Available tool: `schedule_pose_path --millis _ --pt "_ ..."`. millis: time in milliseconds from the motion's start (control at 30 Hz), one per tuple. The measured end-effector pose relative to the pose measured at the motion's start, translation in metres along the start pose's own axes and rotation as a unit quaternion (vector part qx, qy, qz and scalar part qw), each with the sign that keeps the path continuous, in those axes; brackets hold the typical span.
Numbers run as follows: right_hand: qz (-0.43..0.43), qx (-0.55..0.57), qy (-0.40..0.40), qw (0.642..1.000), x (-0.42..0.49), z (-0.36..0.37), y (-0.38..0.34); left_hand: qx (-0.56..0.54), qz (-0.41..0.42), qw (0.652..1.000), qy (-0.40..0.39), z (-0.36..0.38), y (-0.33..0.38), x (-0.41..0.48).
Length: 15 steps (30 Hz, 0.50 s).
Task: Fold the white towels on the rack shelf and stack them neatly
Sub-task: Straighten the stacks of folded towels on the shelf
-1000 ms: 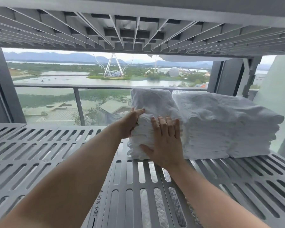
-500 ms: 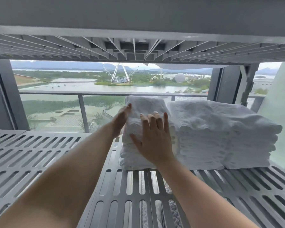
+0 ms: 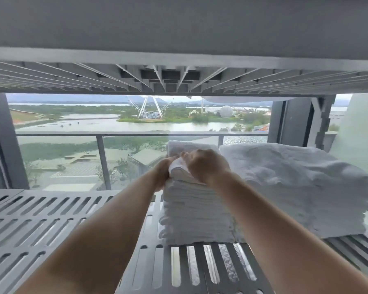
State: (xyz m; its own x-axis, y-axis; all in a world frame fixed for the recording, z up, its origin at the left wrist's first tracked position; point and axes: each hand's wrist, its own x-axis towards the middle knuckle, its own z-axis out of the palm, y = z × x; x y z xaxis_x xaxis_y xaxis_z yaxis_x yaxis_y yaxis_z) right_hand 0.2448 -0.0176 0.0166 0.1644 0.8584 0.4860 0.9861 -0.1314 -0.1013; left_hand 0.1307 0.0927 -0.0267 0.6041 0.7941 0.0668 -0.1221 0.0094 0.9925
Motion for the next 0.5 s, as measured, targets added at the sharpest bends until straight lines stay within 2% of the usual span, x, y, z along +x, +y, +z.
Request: schedule_pose_path --millis 67,100,233,300,500 --pt "0.04 0.005 0.031 0.999 0.026 -0.002 -0.001 0.031 0.024 0.999 0.007 -0.001 0.004 -0.001" --pt "0.045 0.001 0.018 0.999 0.035 0.001 -0.002 0.055 0.033 0.998 0.016 -0.002 0.004 -0.002" --pt "0.066 0.027 -0.116 0.991 0.056 0.032 -0.002 0.147 0.066 0.984 0.074 -0.015 -0.005 -0.003" --pt "0.082 0.044 -0.143 0.985 0.065 0.045 -0.001 0.144 0.07 0.985 0.07 -0.02 -0.011 0.0" --pt "0.116 0.021 -0.185 0.976 0.079 0.059 0.001 0.062 -0.019 0.998 0.013 -0.016 -0.025 0.005"
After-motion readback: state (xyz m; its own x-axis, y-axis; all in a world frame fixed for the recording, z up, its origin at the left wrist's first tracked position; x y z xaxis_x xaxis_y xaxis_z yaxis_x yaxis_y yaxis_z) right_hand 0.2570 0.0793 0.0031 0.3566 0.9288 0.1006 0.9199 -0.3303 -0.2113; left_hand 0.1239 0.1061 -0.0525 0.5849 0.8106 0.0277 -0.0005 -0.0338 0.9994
